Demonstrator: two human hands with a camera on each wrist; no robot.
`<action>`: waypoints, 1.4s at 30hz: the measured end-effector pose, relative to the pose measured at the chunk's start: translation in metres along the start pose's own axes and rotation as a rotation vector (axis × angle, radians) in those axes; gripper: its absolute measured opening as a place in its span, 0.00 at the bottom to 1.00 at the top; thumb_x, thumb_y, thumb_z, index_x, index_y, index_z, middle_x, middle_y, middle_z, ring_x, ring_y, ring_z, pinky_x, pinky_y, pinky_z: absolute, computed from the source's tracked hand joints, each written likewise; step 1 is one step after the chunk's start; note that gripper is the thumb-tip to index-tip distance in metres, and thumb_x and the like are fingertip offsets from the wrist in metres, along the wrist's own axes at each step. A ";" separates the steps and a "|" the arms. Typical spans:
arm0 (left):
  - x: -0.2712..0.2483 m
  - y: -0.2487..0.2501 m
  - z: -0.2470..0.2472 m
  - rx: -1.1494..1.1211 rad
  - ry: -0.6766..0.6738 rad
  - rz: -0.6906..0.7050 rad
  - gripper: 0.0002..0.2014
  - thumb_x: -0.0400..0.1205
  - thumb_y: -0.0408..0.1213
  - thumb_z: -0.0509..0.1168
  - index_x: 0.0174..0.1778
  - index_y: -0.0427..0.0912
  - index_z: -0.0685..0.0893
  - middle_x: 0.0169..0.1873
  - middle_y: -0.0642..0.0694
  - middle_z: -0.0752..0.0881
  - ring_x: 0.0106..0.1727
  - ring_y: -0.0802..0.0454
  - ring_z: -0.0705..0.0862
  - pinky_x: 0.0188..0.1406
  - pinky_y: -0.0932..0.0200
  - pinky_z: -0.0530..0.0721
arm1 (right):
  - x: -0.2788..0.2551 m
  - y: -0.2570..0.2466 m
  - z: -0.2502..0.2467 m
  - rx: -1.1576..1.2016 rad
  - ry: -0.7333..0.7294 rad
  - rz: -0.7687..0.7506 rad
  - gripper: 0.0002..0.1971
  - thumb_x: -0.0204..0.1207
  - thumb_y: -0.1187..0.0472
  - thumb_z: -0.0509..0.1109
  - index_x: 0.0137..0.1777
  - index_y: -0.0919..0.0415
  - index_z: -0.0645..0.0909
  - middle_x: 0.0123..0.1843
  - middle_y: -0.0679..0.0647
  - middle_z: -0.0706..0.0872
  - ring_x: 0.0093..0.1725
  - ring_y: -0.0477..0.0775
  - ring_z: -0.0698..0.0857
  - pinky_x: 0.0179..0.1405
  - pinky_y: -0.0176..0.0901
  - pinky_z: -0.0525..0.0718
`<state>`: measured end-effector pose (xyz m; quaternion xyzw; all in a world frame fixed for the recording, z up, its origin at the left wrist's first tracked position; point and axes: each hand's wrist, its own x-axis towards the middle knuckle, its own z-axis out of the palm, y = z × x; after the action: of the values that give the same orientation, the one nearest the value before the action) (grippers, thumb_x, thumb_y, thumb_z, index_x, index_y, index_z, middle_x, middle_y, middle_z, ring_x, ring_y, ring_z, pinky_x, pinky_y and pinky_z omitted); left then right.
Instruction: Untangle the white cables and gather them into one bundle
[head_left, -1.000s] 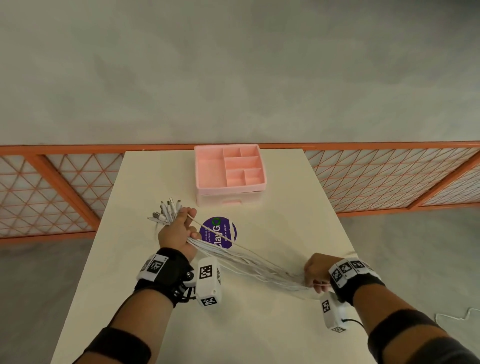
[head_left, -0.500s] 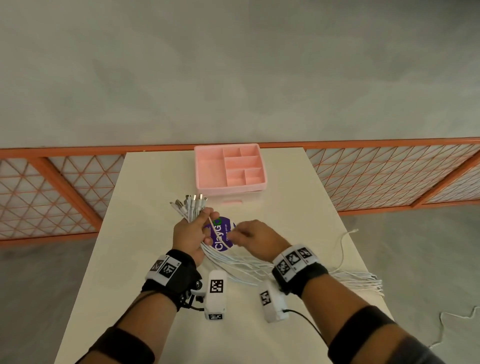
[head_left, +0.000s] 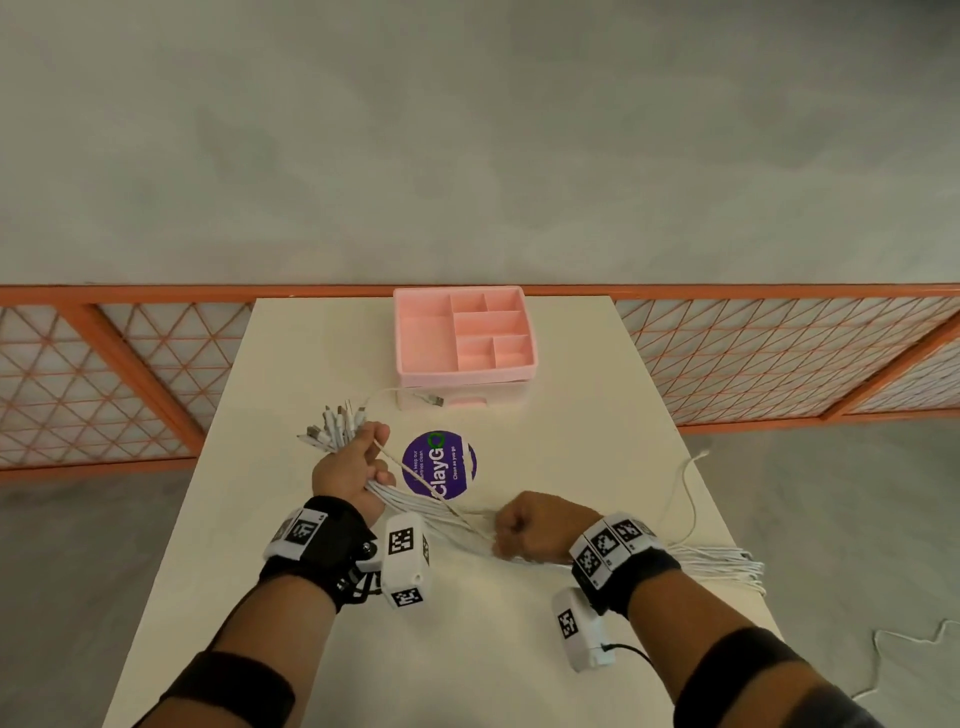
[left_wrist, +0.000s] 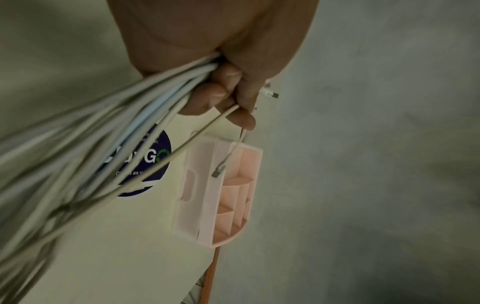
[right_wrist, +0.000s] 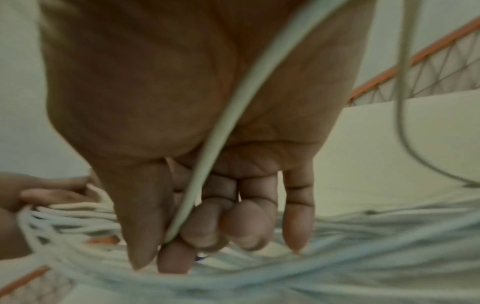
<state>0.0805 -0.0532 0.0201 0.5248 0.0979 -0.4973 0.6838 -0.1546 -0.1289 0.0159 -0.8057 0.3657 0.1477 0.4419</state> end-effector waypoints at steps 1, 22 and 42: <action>0.000 -0.001 0.001 0.010 0.002 0.008 0.08 0.87 0.39 0.65 0.43 0.43 0.83 0.34 0.51 0.87 0.14 0.59 0.64 0.13 0.70 0.67 | -0.003 0.014 -0.001 -0.022 -0.009 0.045 0.13 0.72 0.56 0.73 0.28 0.53 0.76 0.24 0.44 0.76 0.27 0.46 0.74 0.36 0.41 0.74; -0.009 -0.002 0.018 0.201 -0.179 0.151 0.09 0.85 0.40 0.68 0.52 0.37 0.85 0.29 0.49 0.78 0.17 0.59 0.66 0.14 0.66 0.67 | -0.019 0.079 -0.034 -0.235 0.081 0.356 0.09 0.74 0.59 0.71 0.51 0.55 0.91 0.52 0.51 0.90 0.55 0.53 0.87 0.54 0.39 0.82; -0.028 -0.012 0.014 0.535 -0.430 0.246 0.14 0.85 0.46 0.66 0.43 0.38 0.83 0.27 0.45 0.79 0.24 0.56 0.73 0.22 0.61 0.68 | 0.024 -0.093 -0.052 0.751 0.495 -0.290 0.08 0.75 0.74 0.75 0.51 0.75 0.81 0.31 0.61 0.86 0.23 0.49 0.83 0.27 0.40 0.82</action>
<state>0.0518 -0.0479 0.0375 0.5764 -0.2458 -0.5184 0.5819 -0.0753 -0.1509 0.0886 -0.6440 0.3719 -0.2547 0.6181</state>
